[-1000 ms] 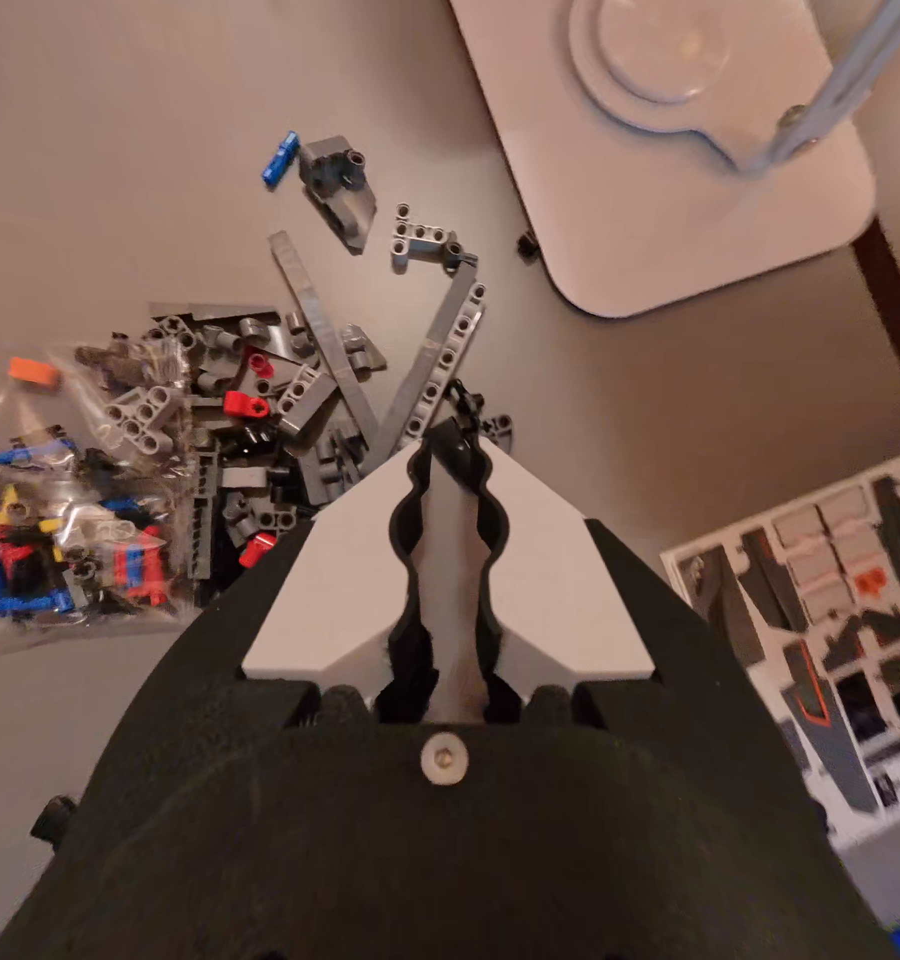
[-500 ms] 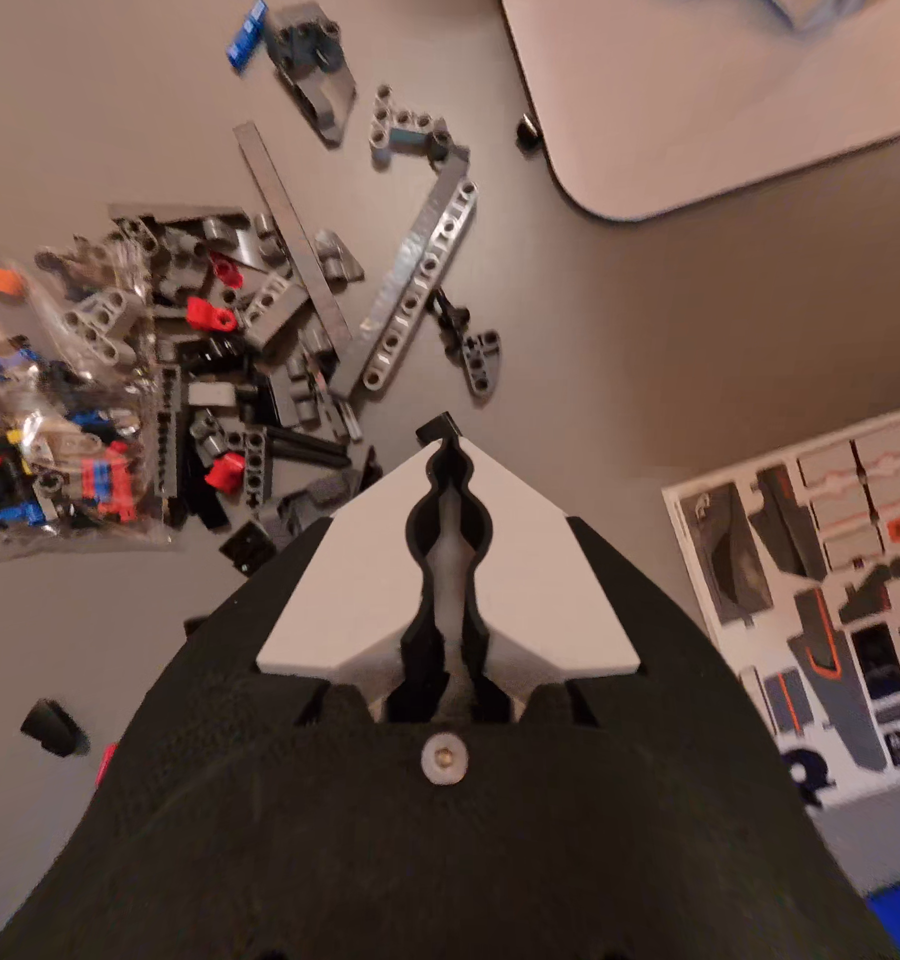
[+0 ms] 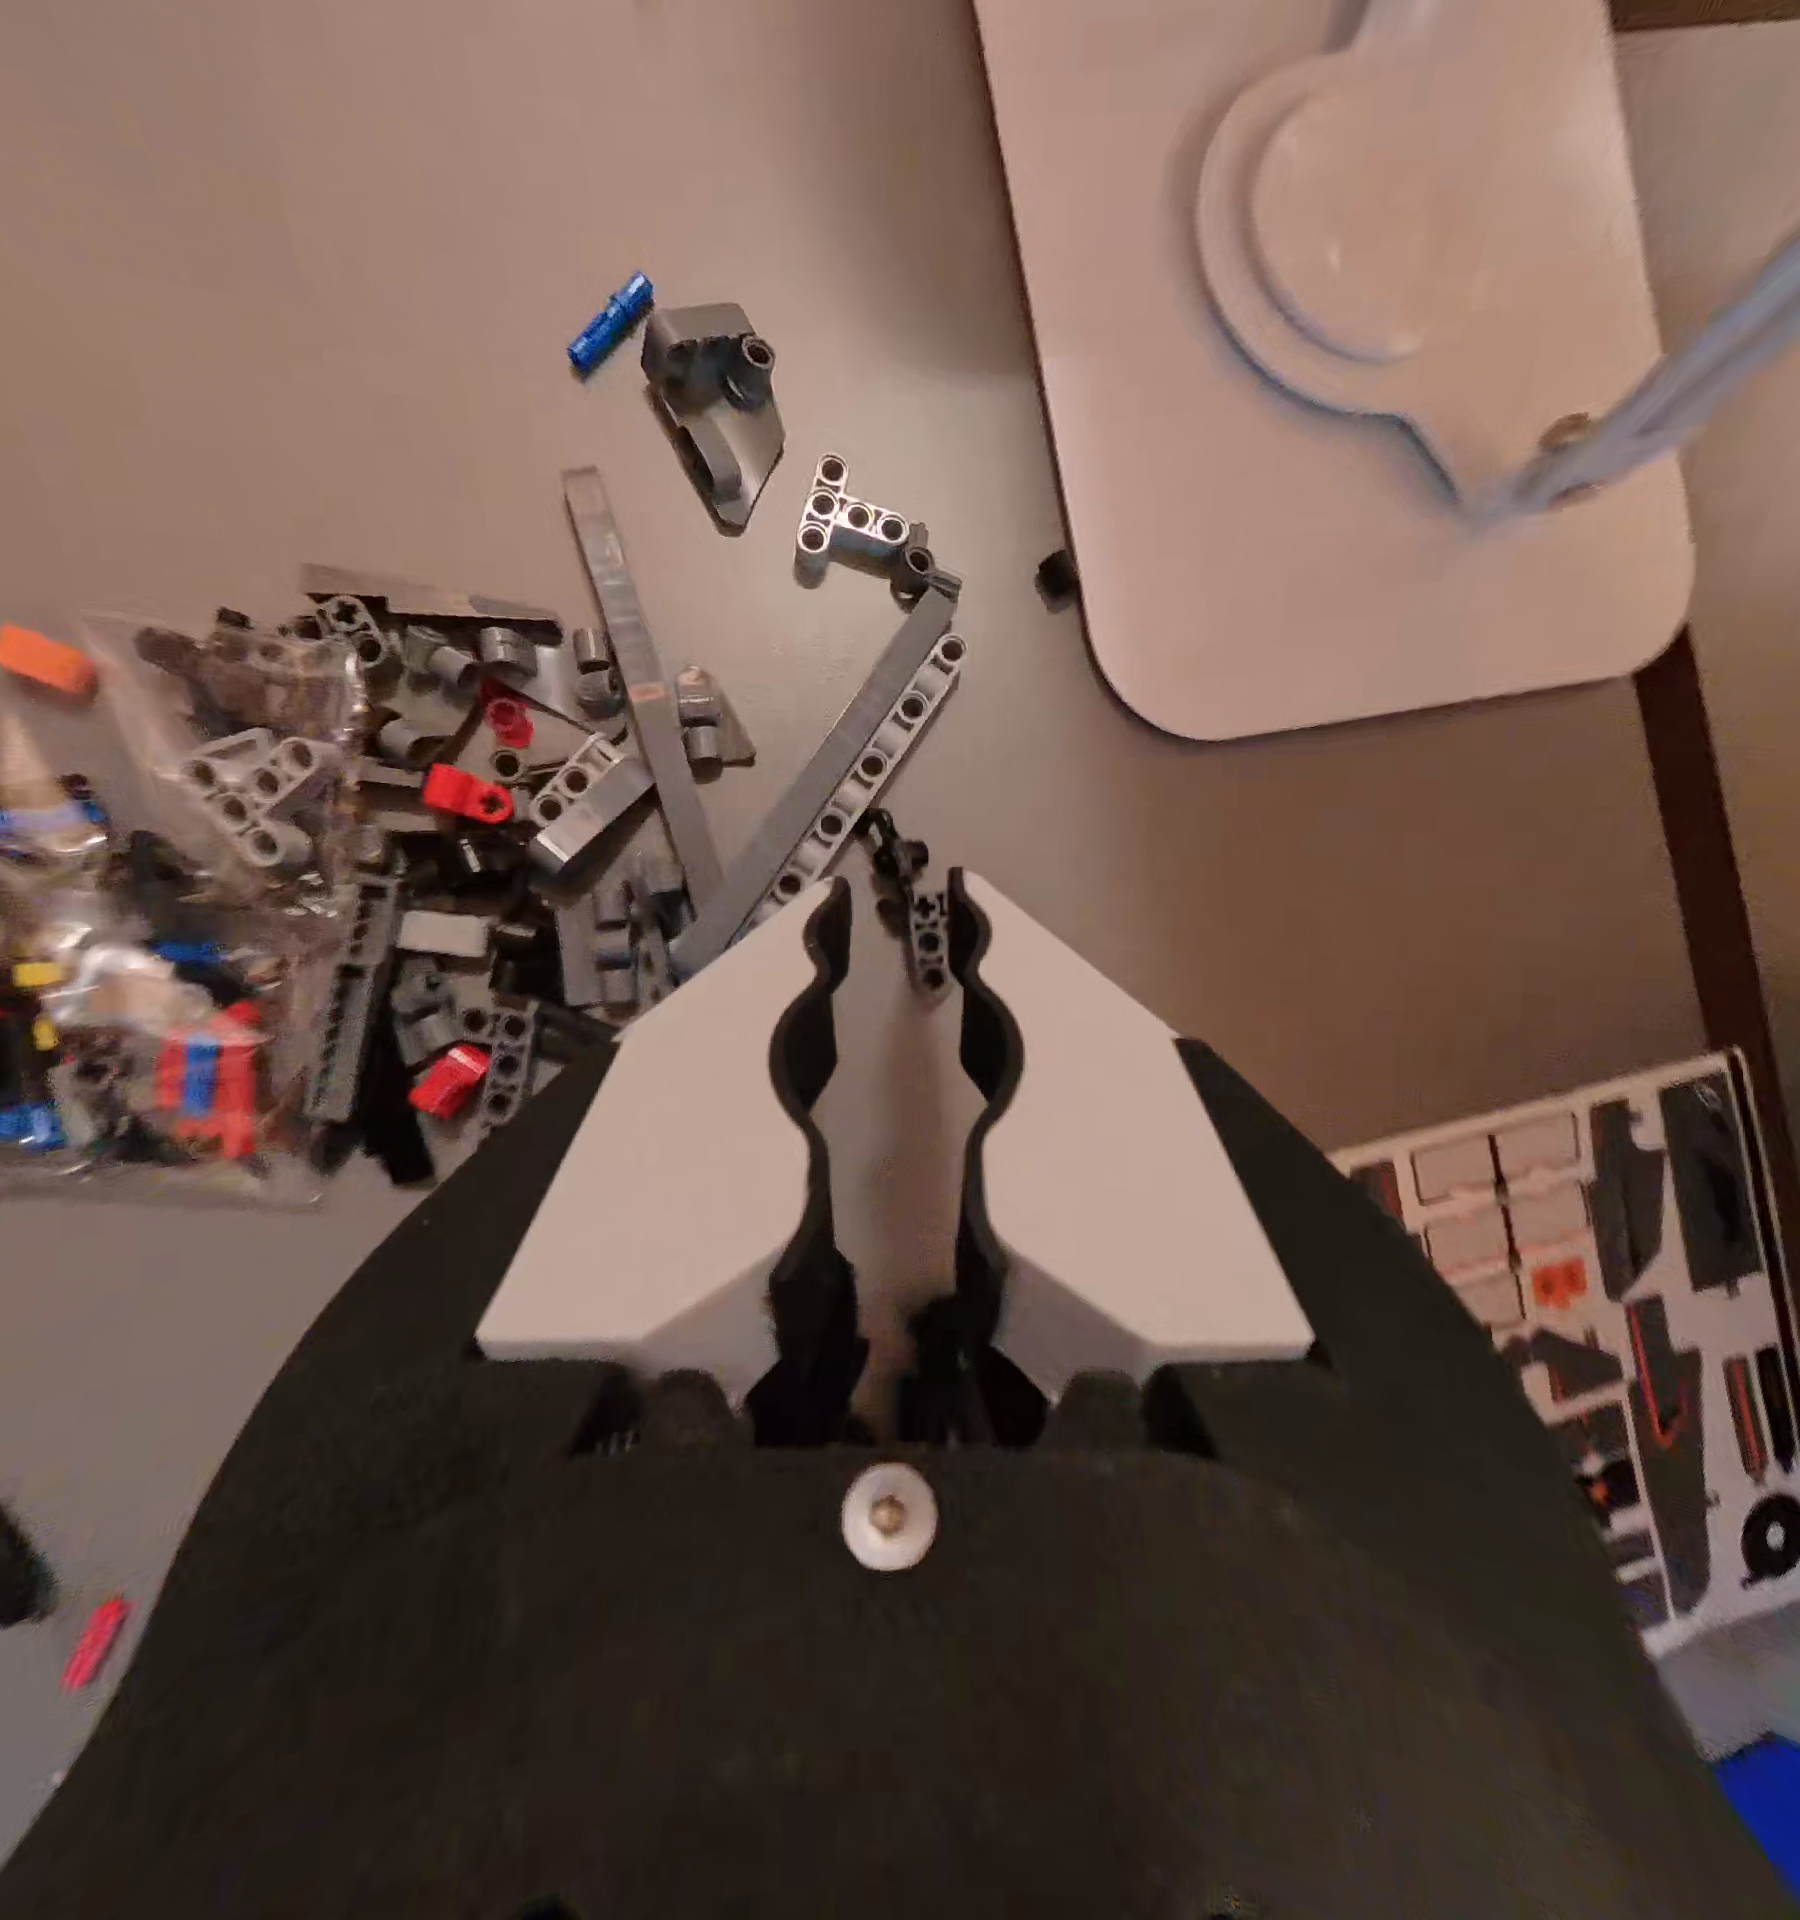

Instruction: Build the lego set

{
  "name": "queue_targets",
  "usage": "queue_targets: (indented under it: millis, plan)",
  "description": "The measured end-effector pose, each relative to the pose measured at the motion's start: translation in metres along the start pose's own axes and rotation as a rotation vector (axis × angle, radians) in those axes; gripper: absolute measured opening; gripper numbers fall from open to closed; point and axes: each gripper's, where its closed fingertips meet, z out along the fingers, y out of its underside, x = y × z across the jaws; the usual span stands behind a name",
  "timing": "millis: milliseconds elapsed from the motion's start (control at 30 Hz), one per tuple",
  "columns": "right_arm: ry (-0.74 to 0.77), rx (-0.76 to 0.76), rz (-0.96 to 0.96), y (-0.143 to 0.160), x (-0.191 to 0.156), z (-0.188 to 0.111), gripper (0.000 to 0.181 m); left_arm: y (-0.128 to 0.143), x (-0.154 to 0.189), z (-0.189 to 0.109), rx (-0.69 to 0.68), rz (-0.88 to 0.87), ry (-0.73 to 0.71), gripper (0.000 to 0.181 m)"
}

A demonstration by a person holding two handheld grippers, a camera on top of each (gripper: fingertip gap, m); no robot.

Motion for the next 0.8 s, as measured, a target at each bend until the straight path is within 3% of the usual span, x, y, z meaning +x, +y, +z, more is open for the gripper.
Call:
queue_targets:
  millis: [167,433,567,800]
  plan:
    - [-0.046,-0.061,-0.031,0.002,0.001,0.027,0.007,-0.001,-0.005,-0.003,0.009,-0.010,-0.008,0.014]
    - [-0.076,-0.074,-0.012,0.006,-0.002,0.028,0.003,0.002,-0.006,0.001,0.000,-0.018,-0.001,0.014]
    - [-0.054,-0.076,0.029,0.019,-0.001,0.012,0.000,-0.001,-0.007,-0.003,0.011,-0.016,-0.010,0.014]
    - [0.001,-0.050,0.178,0.060,0.006,-0.042,0.001,0.001,-0.003,0.001,0.006,-0.020,0.008,0.014]
